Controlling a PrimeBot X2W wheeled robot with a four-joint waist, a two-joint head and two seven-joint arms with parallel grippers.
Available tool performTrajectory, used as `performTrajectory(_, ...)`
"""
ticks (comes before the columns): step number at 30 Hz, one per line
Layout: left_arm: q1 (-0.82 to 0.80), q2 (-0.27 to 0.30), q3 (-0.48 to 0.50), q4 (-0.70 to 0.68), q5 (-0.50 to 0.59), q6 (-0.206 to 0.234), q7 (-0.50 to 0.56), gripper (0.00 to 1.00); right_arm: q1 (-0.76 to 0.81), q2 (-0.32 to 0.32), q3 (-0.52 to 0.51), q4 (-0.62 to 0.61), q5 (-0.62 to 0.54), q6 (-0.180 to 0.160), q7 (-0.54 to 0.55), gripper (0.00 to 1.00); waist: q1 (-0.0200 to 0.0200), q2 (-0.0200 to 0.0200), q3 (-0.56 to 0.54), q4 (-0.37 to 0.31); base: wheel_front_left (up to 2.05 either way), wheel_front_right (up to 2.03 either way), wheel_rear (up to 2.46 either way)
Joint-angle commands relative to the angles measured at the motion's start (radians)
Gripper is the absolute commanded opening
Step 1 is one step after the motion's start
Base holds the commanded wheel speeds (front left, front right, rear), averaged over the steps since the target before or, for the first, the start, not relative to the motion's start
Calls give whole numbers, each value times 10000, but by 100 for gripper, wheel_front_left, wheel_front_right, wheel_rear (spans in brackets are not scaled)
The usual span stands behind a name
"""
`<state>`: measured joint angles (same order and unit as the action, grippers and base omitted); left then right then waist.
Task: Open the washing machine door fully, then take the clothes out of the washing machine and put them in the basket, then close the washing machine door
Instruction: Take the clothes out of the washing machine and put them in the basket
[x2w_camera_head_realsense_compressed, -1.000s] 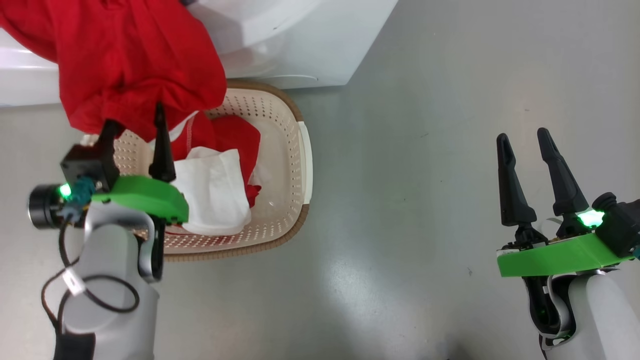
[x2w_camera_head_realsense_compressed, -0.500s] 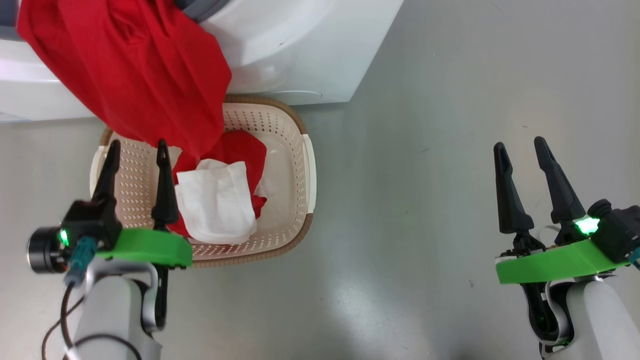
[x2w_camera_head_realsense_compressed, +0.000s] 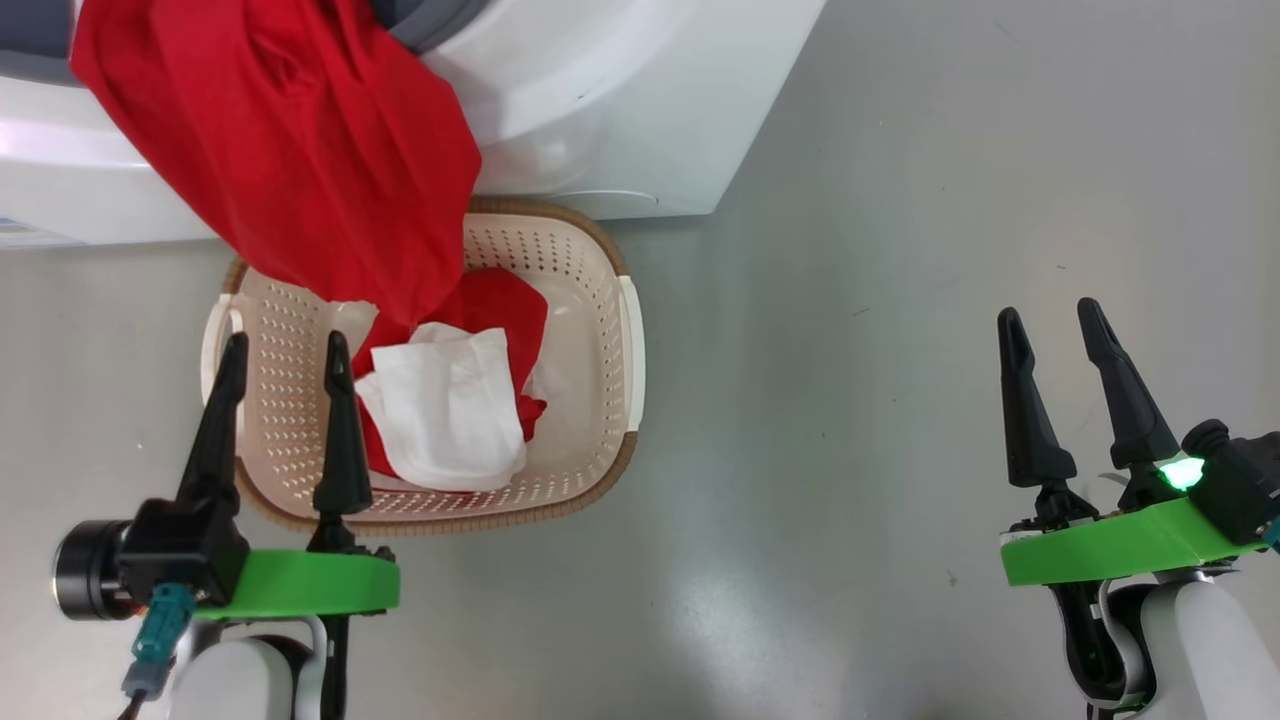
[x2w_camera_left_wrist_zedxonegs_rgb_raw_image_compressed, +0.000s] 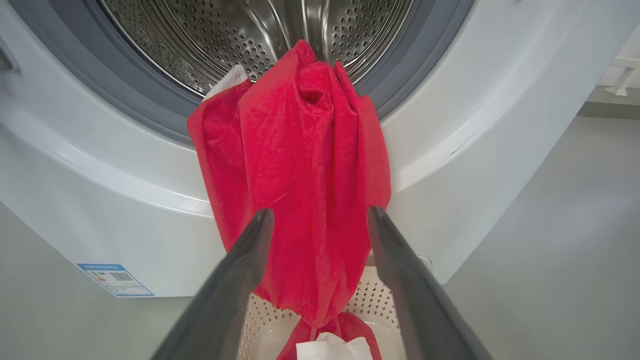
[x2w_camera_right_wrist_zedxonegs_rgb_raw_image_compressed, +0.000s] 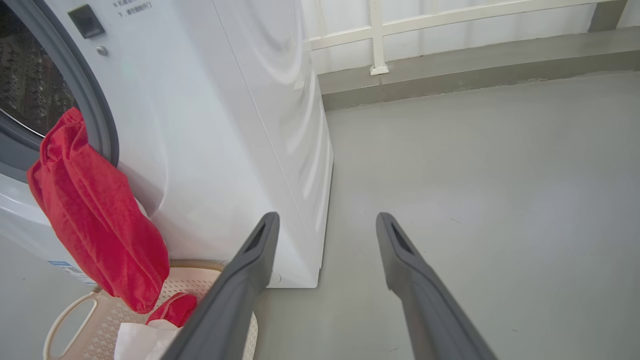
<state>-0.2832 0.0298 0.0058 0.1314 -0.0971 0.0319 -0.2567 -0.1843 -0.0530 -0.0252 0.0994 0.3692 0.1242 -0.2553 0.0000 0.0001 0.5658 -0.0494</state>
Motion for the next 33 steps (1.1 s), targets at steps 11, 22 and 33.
performTrajectory(11, 199, 204, 181, -465, -130, 180, -51, 100, 110, -77, 160, -237, -53, 65, -65, 100, 0, -1, 92, 22, 0, 0, 0)
performTrajectory(22, -999, 301, 398, -678, 118, -261, -51, 100, 83, -61, 114, -302, -105, 65, -65, 100, 0, -1, 161, 166, 0, 0, 0)
performTrajectory(33, -4447, 1139, 351, 1386, 240, -795, 140, 100, -163, -77, 232, -294, -82, 65, -65, 100, 0, -1, 453, 79, 0, 0, 0)
